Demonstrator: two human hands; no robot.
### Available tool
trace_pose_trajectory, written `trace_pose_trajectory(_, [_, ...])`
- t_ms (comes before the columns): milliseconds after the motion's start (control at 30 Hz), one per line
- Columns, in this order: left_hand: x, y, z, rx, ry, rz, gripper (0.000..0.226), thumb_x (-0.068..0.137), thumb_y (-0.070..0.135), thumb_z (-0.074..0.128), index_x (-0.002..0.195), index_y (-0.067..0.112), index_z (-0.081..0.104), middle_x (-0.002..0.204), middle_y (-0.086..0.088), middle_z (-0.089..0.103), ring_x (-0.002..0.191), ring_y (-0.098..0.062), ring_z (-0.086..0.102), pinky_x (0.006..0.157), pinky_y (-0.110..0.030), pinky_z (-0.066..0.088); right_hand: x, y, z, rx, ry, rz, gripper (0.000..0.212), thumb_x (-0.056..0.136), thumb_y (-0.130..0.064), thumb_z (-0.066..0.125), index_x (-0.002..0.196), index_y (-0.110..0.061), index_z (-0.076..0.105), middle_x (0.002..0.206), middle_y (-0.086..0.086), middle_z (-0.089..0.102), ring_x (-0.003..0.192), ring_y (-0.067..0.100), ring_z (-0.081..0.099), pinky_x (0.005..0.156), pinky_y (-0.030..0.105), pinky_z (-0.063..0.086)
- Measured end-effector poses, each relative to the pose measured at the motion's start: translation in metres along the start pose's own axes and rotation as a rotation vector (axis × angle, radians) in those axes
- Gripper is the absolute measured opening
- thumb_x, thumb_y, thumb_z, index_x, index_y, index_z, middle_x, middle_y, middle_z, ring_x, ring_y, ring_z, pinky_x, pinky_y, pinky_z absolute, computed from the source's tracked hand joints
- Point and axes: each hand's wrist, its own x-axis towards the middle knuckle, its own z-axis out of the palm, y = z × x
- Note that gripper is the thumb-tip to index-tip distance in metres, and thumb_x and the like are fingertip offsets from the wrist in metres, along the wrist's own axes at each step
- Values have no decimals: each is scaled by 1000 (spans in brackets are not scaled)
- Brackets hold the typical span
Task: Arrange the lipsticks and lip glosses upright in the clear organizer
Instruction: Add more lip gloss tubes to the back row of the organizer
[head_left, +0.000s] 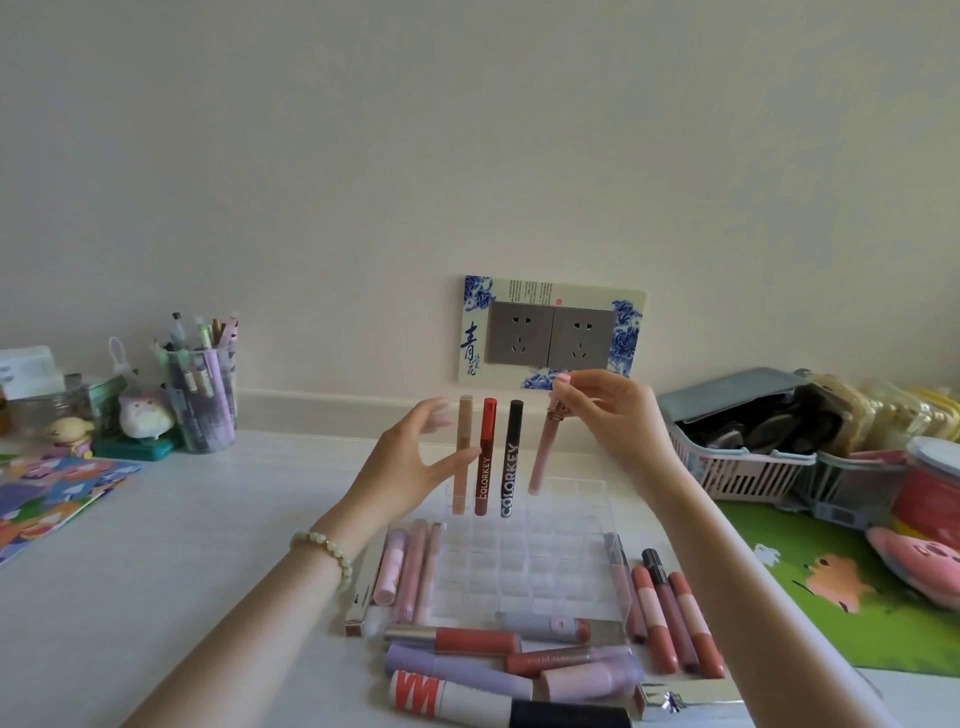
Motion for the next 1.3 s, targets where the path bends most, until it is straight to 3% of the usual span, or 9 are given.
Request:
trace_pose_trajectory(100, [1,-7,2,-61,-16,-34,83,64,62,65,134,23,45,121,13,61,119,-5,52,108,-35,37,0,8,6,-45,-24,5,10,83,-25,67,88,-17,70,79,-3,73,70,2,68,68,8,50])
trace_pose_trajectory(300, [3,-11,4,-92,1,-43,63,76,44,71,131,25,48,117,13,63,114,-4,54,102,-27,38,-1,23,13,-94,-48,19,8,83,-21,68,89,-17,70,79,-2,72,73,10,70,75,19,54])
trace_pose_trajectory(500, [5,-12,6,-101,19,-30,58,77,42,72,128,27,50,115,12,63,112,-3,55,98,-24,39,-1,26,17,-77,-46,30,9,82,-21,69,89,-16,69,81,0,72,77,13,69,78,24,55])
trace_pose_trajectory(700, [6,-10,5,-103,24,-23,57,78,41,71,128,26,50,115,13,63,112,-3,55,98,-25,39,-2,26,18,-60,-55,48,12,82,-21,69,91,-15,68,84,0,72,78,11,69,78,22,54])
trace_pose_trajectory(867, [6,-10,4,-102,35,-16,57,78,42,71,128,26,51,113,14,63,111,-2,55,94,-23,39,-3,25,18,-53,-46,50,15,82,-23,69,94,-13,68,84,-1,73,76,5,68,69,9,50])
trace_pose_trajectory(1300, [6,-6,1,-91,44,12,58,79,43,70,130,25,49,114,15,62,111,-3,54,96,-24,40,-4,22,17,-69,-68,33,22,81,-23,70,100,-11,68,86,-3,72,78,4,68,70,9,52])
